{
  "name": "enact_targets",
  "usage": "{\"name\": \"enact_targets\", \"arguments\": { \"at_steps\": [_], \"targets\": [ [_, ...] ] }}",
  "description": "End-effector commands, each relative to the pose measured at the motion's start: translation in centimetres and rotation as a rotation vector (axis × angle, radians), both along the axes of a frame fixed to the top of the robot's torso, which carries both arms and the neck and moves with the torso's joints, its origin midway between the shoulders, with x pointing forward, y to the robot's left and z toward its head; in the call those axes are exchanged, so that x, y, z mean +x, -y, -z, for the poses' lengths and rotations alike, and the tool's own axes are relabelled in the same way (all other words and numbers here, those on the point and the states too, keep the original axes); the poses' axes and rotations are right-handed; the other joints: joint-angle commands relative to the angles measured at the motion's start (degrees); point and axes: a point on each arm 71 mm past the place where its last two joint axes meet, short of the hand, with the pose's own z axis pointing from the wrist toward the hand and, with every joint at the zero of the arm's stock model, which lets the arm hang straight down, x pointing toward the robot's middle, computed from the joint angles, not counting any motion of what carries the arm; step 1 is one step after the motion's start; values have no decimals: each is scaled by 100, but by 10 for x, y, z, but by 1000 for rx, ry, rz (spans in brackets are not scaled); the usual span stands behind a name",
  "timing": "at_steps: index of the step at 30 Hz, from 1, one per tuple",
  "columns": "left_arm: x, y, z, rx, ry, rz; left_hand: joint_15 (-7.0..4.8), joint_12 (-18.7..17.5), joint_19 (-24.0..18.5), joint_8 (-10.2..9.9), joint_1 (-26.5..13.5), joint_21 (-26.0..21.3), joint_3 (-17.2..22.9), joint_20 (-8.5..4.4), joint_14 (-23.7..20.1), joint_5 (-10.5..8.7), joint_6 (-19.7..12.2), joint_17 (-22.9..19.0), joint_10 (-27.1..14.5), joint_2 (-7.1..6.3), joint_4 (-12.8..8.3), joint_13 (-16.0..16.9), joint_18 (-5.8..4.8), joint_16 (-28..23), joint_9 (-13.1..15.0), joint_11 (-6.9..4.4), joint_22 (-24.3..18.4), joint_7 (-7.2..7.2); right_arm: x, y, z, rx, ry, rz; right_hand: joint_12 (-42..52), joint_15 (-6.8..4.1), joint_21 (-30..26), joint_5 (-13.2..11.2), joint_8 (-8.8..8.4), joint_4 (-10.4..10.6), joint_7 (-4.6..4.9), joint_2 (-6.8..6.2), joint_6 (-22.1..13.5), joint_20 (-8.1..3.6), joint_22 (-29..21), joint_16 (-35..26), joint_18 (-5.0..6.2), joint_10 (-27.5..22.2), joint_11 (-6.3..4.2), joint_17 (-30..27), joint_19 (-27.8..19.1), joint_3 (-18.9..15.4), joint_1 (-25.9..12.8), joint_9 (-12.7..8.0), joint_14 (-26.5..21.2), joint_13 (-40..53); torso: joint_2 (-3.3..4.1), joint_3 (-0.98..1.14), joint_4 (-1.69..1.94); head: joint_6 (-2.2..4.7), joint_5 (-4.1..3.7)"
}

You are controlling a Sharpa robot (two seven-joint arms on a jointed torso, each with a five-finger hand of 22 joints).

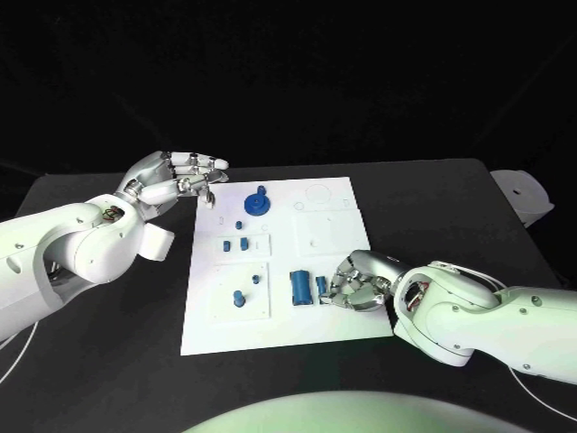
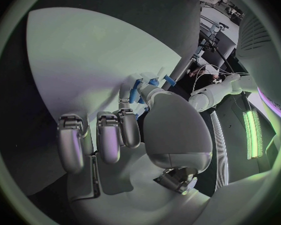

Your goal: Assemble the parts on the task board

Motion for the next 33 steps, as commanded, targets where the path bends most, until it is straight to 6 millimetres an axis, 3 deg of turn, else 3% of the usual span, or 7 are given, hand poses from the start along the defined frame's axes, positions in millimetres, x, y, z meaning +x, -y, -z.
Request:
{"name": "enact_targets", "arguments": {
  "at_steps": [1, 7, 21, 33],
  "targets": [
    [-1, 2, -1, -7, 4, 17, 5, 21, -50, 28, 12, 22, 22, 10, -22, 9, -31, -6, -24, 33, -15, -7, 33, 26, -5, -5, 7, 10, 0, 0, 1, -33, 4, -16, 17, -24, 26, -28, 30, -34, -17, 17, -26, -54, 1508, 17, -40, 304, -41, 1454, 599, -9, 91, -8, 585, 1108, 0, 1, 5, -3, -5],
    [-1, 2, -1, -7, 4, 17, 7, 29, -56, 31, -1, 26, 26, 12, -22, 11, -33, -11, -30, 40, -10, -10, 33, 28, -8, -5, 12, 10, 0, 0, -1, -14, 22, -10, 15, -26, 26, -36, 32, -38, -16, 29, -27, -55, 1508, 17, -40, 304, -41, 1453, 599, -10, 114, -11, 584, 1107, -1, 3, 3, -1, -2],
    [1, 3, 0, -6, 3, 17, 7, 29, -56, 31, -1, 26, 26, 12, -22, 11, -33, -11, -30, 40, -10, -10, 33, 28, -8, -5, 12, 10, 5, 5, -26, 149, 103, 38, -49, -1, 26, 76, 32, 230, 22, 140, -68, -40, 1508, 0, -40, 280, -8, 1415, 599, -184, -71, -46, 576, 1084, -1, 3, 5, 78, -32],
    [1, 3, 0, -7, 3, 19, 7, 29, -56, 31, -1, 26, 26, 12, -22, 11, -33, -11, -30, 40, -10, -10, 33, 28, -8, -5, 12, 10, 17, 8, -21, 92, 71, 44, -10, -12, 26, 27, 61, 145, -2, 142, -66, -42, 1508, 9, -40, 294, -26, 1435, 599, -206, 112, -45, 580, 1103, 8, 0, 8, 53, -9]
  ]
}}
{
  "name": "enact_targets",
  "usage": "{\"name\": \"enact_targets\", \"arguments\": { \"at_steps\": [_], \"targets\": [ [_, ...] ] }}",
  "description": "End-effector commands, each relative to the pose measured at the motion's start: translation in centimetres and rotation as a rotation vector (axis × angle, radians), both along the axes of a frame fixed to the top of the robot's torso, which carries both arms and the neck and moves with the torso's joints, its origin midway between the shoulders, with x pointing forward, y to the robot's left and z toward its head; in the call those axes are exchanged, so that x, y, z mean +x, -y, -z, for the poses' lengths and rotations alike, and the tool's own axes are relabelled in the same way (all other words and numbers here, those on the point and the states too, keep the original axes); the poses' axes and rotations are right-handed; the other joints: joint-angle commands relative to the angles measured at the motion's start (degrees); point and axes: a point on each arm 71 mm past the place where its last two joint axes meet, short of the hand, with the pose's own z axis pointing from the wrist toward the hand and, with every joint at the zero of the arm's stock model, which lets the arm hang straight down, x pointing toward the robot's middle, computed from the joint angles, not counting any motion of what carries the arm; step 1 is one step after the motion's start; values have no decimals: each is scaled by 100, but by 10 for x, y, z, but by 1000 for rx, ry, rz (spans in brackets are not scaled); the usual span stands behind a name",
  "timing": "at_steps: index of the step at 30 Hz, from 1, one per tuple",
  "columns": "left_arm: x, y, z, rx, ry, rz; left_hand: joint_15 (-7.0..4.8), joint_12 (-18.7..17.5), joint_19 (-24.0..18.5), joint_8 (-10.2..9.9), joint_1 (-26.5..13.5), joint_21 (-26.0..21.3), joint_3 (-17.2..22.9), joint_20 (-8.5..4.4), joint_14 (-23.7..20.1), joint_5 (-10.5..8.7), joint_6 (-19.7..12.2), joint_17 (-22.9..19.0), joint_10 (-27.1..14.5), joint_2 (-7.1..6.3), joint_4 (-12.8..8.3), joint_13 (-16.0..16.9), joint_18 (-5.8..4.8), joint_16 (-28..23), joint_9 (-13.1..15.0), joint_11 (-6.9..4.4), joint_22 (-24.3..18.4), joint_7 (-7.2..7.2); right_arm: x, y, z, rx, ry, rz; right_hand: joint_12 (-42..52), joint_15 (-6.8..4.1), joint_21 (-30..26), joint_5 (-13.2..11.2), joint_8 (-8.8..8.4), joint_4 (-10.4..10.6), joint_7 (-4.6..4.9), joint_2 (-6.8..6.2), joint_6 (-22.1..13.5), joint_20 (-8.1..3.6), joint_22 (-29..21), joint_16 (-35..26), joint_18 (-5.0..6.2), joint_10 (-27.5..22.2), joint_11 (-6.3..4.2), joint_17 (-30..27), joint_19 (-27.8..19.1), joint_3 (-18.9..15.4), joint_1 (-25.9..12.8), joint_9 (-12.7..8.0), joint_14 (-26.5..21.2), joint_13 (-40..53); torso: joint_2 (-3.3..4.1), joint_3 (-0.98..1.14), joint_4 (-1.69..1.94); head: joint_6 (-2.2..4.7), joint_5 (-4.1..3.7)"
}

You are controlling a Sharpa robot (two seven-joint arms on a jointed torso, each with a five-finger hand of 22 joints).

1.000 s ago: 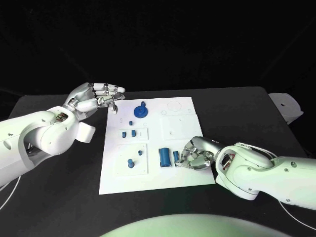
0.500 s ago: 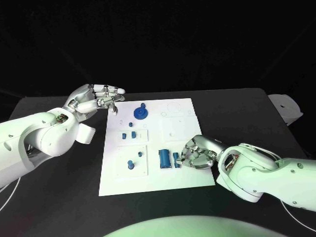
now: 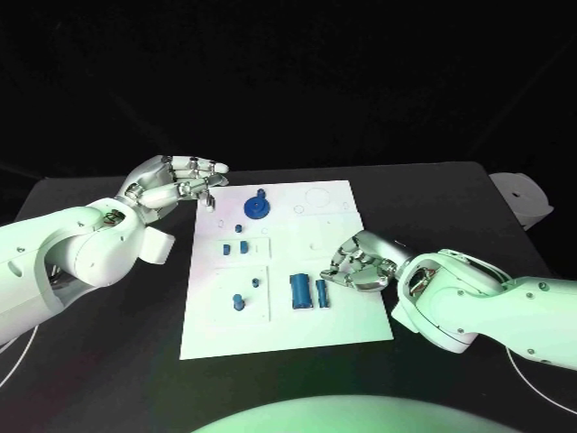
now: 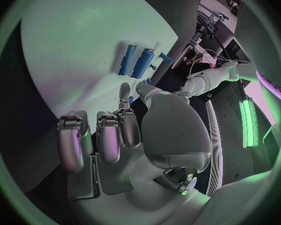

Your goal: Assemble the parts on the task board

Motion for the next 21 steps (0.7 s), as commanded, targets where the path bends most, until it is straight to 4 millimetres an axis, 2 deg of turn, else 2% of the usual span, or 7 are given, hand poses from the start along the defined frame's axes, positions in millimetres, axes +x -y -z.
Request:
{"name": "enact_targets", "arguments": {
  "at_steps": [1, 4, 10, 21],
  "targets": [
    [-1, 2, -1, -8, 4, 19, 7, 30, -35, 31, -1, 27, 26, -8, -22, 11, -33, -6, -31, 40, -10, -9, 33, 28, -8, -5, 5, 11, 1, -1, 3, -24, -25, -16, 28, -15, 26, -61, 45, -67, -8, -35, -23, -44, 1510, 10, -39, 298, -30, 1433, 599, -6, 131, -4, 581, 1110, 4, -4, 1, -19, 12],
    [-1, 2, -1, -8, 3, 20, 7, 30, -35, 31, -1, 27, 26, -8, -22, 11, -33, -6, -31, 40, -10, -9, 33, 28, -8, -5, 5, 11, 2, -2, 6, -56, -27, -30, 33, -24, 26, -98, 59, -140, -20, -53, -23, -50, 1510, 14, -39, 300, -41, 1443, 599, -5, 271, -8, 583, 1114, 4, -3, 3, -31, 22],
    [-1, 2, -1, -8, 3, 20, 7, 30, -35, 31, -1, 27, 26, -8, -22, 11, -33, -6, -31, 40, -10, -9, 33, 28, -8, -5, 5, 11, 2, -6, 9, -106, -17, -49, 55, -34, 26, -463, 73, -239, -29, -65, -13, -62, 1510, 20, -39, 310, -50, 1457, 599, -1, 500, -43, 586, 1126, -2, 0, -11, -39, 39],
    [-1, 2, -1, -8, 3, 20, 7, 30, -35, 31, -1, 27, 26, -8, -22, 11, -33, -6, -31, 40, -10, -9, 33, 28, -8, -5, 5, 11, 1, -13, 14, -147, -30, -62, 63, -34, 26, -473, 75, -240, -31, -60, -9, -62, 1510, 20, -39, 313, -51, 1457, 599, 2, 506, -45, 586, 1129, -2, 0, -6, -51, 32]
  ]
}}
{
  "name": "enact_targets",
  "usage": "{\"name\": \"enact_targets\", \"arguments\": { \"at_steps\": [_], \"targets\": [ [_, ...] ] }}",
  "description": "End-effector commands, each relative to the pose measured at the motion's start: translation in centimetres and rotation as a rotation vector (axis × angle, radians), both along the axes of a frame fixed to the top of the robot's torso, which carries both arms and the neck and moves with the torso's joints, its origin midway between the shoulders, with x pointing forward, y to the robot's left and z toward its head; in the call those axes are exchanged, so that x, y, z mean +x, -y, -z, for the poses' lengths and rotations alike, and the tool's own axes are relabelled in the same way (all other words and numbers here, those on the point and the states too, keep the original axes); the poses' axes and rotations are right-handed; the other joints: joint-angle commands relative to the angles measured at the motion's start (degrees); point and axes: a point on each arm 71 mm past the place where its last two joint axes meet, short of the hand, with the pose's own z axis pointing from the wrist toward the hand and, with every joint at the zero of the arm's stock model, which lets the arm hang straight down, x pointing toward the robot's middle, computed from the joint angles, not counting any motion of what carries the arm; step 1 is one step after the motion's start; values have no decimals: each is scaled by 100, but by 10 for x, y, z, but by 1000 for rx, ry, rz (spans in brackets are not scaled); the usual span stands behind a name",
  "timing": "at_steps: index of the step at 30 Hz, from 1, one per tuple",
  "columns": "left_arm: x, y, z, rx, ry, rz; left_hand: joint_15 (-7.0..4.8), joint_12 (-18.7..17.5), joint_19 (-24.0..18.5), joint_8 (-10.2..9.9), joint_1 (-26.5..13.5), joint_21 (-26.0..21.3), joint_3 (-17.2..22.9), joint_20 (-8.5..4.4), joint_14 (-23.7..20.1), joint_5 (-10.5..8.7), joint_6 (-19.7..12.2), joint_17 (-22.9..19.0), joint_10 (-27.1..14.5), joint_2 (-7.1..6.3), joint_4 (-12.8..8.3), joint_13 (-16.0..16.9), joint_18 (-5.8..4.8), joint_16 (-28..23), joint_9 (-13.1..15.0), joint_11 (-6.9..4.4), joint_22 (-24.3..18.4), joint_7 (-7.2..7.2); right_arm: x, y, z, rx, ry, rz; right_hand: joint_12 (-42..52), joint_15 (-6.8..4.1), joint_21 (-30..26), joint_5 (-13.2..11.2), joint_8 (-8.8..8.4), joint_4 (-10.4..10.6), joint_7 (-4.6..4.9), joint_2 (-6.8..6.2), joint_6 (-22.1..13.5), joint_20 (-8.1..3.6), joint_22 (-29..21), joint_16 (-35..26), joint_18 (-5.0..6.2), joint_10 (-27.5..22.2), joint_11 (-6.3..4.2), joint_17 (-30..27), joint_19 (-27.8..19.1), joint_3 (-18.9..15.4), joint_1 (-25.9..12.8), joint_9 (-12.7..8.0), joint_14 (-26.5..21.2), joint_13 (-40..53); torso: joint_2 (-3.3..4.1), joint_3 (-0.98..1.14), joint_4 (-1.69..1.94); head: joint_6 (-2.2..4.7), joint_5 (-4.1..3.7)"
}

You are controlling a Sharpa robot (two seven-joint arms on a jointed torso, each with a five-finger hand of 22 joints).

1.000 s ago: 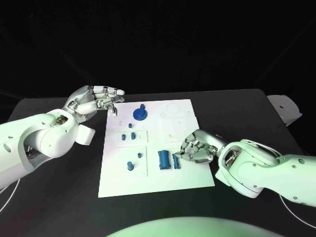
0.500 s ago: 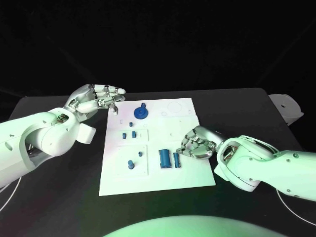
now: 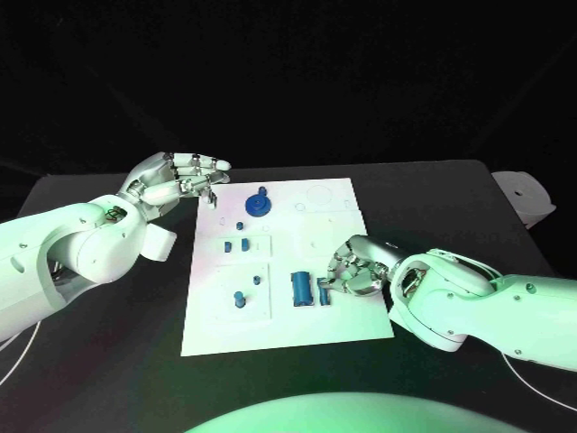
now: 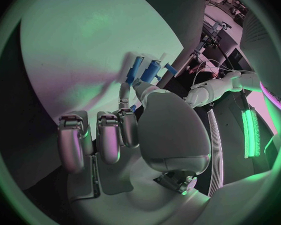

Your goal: Assemble the parts on the task board

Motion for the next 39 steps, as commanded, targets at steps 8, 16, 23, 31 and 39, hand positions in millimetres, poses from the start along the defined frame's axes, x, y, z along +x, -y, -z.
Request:
{"name": "enact_targets", "arguments": {
  "at_steps": [8, 16, 23, 31, 39],
  "targets": [
    [-1, 2, -1, -8, 4, 18, 7, 30, -35, 31, -1, 27, 26, -9, -22, 11, -33, -6, -31, 40, -10, -9, 33, 28, -9, -5, 6, 10, -2, -2, 6, -94, 0, -16, 65, -44, 26, -56, 56, -97, -48, -40, 13, -25, 1506, 22, -39, 324, -64, 1464, 599, 14, 171, -20, 587, 1143, 0, -4, -1, -10, -5],
    [-1, 1, -1, -8, 4, 18, 8, 49, -47, 37, -21, 35, 35, -5, -23, 12, -36, -16, -43, 43, -9, -15, 35, 34, -15, -5, 16, 10, -3, -3, 4, -77, 26, -6, 84, -45, 26, -37, 63, -73, -44, -15, 28, -27, 1506, 23, -39, 331, -63, 1466, 599, 18, 153, -26, 588, 1151, -2, -2, -2, -9, -7],
    [-1, 1, -1, -8, 5, 16, 8, 49, -47, 37, -21, 35, 35, -5, -23, 12, -36, -16, -43, 43, -9, -15, 35, 34, -15, -5, 16, 10, -5, -1, -2, 11, 68, -9, 84, -45, 26, -21, 69, -24, -41, -9, 34, -29, 1506, 19, -39, 333, -61, 1455, 599, 2, 99, -34, 586, 1151, -8, -2, -1, 11, 0],
    [0, -1, 0, -21, 8, 42, 16, 57, -66, 34, -65, 33, 27, 1, -39, 10, -57, -27, -72, 19, 2, -25, 33, 34, -24, 1, 20, 10, 6, 3, -18, 352, 68, -73, -832, 105, -309, 198, -203, 46, 190, -46, -463, 75, 1405, -152, 32, -60, 129, 1111, 477, -17, 148, -178, 500, 784, -52, -34, -20, 149, 12],
    [9, -6, 6, -38, 13, -20, 53, 85, -175, 51, -213, -49, -3, 37, -221, -15, -95, -78, -152, -15, 82, -53, 32, -23, -40, 19, -12, 16, 54, 25, -31, 611, 75, 78, -3215, 275, -2601, 591, -365, -112, 390, 120, -811, 260, 630, -1049, 465, -1243, 313, -197, -369, 115, 668, -239, 44, -393, -229, -145, -4, 499, 16]
  ]
}}
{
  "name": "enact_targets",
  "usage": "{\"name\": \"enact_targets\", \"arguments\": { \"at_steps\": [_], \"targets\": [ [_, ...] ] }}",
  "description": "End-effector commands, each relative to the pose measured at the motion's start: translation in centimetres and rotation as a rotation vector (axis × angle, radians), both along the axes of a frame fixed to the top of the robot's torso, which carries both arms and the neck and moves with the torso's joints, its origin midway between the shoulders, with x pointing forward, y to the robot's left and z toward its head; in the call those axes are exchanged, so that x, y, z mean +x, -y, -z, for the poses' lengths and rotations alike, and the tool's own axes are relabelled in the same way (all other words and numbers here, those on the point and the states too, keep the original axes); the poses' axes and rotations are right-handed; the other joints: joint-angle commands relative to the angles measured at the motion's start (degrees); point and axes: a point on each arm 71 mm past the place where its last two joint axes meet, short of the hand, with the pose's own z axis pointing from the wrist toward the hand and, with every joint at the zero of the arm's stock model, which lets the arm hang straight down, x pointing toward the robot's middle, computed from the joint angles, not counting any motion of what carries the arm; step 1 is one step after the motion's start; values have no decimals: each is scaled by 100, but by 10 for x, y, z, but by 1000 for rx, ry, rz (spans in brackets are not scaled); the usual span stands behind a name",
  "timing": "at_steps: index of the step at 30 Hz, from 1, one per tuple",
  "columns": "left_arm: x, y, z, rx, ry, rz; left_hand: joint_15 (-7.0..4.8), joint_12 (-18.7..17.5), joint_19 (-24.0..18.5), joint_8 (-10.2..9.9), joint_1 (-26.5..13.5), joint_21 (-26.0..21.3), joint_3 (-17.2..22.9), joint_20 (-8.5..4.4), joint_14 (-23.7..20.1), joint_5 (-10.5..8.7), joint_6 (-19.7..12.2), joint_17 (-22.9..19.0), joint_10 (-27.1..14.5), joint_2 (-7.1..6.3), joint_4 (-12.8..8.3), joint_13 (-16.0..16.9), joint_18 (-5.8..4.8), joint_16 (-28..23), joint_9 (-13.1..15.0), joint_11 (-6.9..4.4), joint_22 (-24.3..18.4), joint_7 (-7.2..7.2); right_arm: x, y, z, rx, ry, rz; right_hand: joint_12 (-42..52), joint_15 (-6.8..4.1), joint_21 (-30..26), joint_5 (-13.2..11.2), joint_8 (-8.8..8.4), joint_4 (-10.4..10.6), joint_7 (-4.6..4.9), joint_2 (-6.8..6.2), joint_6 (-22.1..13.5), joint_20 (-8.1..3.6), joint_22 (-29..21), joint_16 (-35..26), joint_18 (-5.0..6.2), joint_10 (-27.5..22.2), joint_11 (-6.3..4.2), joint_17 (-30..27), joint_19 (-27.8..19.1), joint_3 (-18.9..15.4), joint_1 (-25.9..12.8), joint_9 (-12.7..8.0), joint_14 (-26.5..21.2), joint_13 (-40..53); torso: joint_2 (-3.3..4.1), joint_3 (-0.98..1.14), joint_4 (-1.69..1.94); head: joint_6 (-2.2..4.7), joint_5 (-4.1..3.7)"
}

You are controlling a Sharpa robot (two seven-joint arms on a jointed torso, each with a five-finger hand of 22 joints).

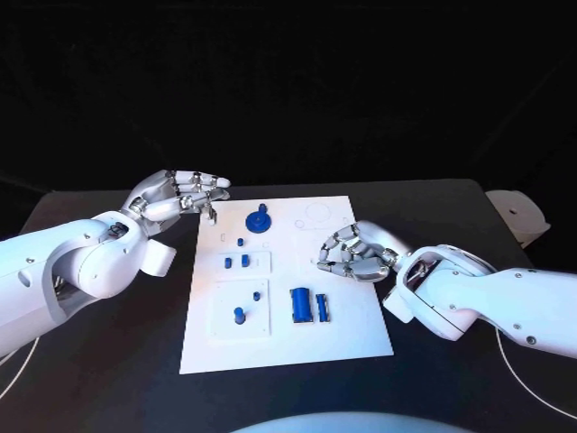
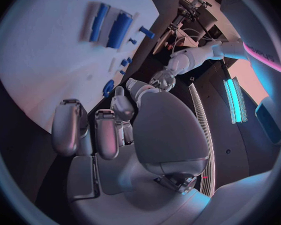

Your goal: Assemble the parts on the task board

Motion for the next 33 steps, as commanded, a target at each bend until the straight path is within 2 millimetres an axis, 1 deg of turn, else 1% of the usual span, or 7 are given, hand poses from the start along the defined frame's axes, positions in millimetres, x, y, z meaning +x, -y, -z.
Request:
{"name": "enact_targets", "arguments": {
  "at_steps": [1, 20, 21, 22, 23, 25, 33],
  "targets": [
    [5, -3, -1, -43, 19, -34, 15, 69, -87, 40, -103, -84, -26, 15, -142, -19, -40, -51, -63, 9, 74, -15, 34, -58, -11, 9, -45, -4, 21, 9, -7, 259, -23, 83, -913, 57, -825, -28, -15, -52, 32, 34, -74, 22, 563, -402, 171, -444, 27, -297, -295, 52, 134, 15, 14, -453, -129, -87, 6, 216, 17],
    [34, -24, 42, -124, 23, -360, 584, -982, -943, 294, -54, -3668, -548, 762, -1260, -253, -488, -1307, -184, -79, 723, -1010, 34, -3787, -96, 312, -2592, 101, 119, 35, 1, 480, -47, 294, -5114, 844, -6669, -490, -934, -209, 517, -3, -397, 811, -3816, -6443, 695, -1252, 653, -4684, -2514, 930, 282, -923, -2539, -5624, -485, -43, 51, 784, 293],
    [33, -20, 44, -81, -13, -299, -290, -2399, -5916, -1346, -2457, -4698, -3111, -777, -5914, -1583, -5050, -2355, -5486, 973, -282, -1379, -1020, -6323, -1430, -739, -3915, -1163, 118, 38, 2, 400, -27, 332, -5586, 295, -7021, -976, -1993, -1314, -582, 934, -5333, -351, -7491, -8224, -360, -3140, -130, -7491, -4251, -2189, -2072, -3923, -4308, -7442, -424, -70, 14, 759, 247],
    [33, -19, 44, -81, -13, -299, -290, -2399, -5916, -1346, -2461, -4698, -3111, -777, -5914, -1583, -5050, -2355, -5486, 973, -282, -1379, -1020, -6323, -1430, -739, -3915, -1163, 118, 37, 2, 401, -27, 333, -5586, 295, -7021, -976, -1993, -1314, -582, 934, -5333, -351, -7491, -8224, -360, -3145, -130, -7491, -8267, -2189, -2126, -3923, -4323, -7442, -427, -69, 13, 760, 250],
    [32, -19, 44, -80, -13, -300, -290, -2399, -5916, -1346, -2609, -4698, -3111, -777, -5914, -1583, -5050, -2355, -5486, 973, -282, -1379, -1020, -6323, -1430, -739, -3915, -1163, 117, 37, 2, 404, -27, 333, -5586, 295, -7021, -976, -1993, -1314, -582, 934, -5333, -351, -7491, -8224, -360, -3254, -130, -7491, -8267, -2189, -2301, -3923, -8393, -7442, -435, -64, 11, 764, 258],
    [31, -18, 44, -79, -14, -305, -290, -2399, -5916, -1346, -2941, -4698, -3111, -777, -5914, -1583, -5050, -2355, -5486, 973, -282, -1379, -1020, -6323, -1430, -739, -3915, -1163, 115, 35, 2, 416, -26, 336, -5586, 295, -7021, -976, -1993, -1314, -582, 934, -5333, -351, -7491, -8224, -360, -7522, -130, -7491, -8267, -2189, -2635, -3923, -8393, -7442, -469, -44, 2, 778, 289],
    [17, -2, 47, -67, -18, -366, -290, -2399, -5916, -1346, -7950, -4698, -3111, -777, -5914, -1583, -5050, -2355, -5486, 973, -282, -1379, -1020, -6323, -1430, -739, -3915, -1163, 91, 10, 0, 543, -25, 373, -5586, 295, -7021, -976, -1993, -1314, -582, 934, -5333, -351, -7491, -8224, -360, -7522, -130, -7491, -8267, -2189, -7653, -3923, -8393, -7442, -750, 118, -77, 896, 545]
  ]
}}
